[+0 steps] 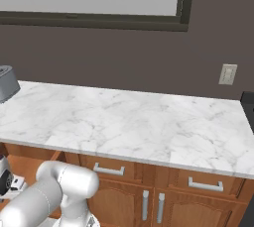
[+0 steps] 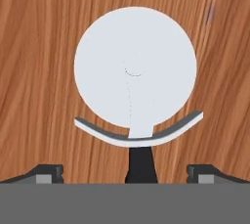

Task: Take the pizza cutter from the drawer on the left and place it on the dining counter for cutting.

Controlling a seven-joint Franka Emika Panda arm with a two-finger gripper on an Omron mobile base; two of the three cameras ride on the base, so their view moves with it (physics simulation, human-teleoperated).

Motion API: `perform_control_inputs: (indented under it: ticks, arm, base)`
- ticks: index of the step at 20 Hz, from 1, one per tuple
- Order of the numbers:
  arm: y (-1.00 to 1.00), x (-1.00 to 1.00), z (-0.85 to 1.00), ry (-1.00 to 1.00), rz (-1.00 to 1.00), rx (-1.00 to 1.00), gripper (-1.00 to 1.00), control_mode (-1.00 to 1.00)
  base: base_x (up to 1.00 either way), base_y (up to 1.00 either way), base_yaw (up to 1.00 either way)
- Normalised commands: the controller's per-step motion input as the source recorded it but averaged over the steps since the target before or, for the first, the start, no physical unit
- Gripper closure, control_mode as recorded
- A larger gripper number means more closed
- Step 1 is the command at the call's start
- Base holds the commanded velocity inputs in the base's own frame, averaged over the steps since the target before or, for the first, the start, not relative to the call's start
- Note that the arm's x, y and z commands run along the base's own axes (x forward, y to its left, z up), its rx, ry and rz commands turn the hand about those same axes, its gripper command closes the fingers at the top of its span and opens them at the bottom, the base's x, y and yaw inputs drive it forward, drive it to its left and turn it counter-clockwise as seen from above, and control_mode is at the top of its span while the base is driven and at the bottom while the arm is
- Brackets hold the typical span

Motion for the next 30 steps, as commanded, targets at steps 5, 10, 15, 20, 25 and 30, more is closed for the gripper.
perform_control_inputs:
  ticks: [5,10,15,20,25,30]
  arm:
    - [0.00,0.00,-0.17,0.00,0.00,0.00,-1.00,-1.00]
    - [0.00,0.00,-0.15,0.00,0.00,0.00,-1.00,-1.00]
    - [0.00,0.00,-0.13,0.00,0.00,0.00,-1.00,-1.00]
    - [0.00,0.00,-0.06,0.00,0.00,0.00,-1.00,-1.00]
    - [0.00,0.00,0.00,0.00,0.00,0.00,-1.00,-1.00]
    - [0.00,0.00,0.00,0.00,0.00,0.00,-1.00,-1.00]
  base:
    - [0.00,0.00,0.00]
    - [0.00,0.00,0.00]
    - [0.00,0.00,0.00]
    - [0.00,0.00,0.00]
    - [0.00,0.00,0.00]
    - [0.00,0.00,0.00]
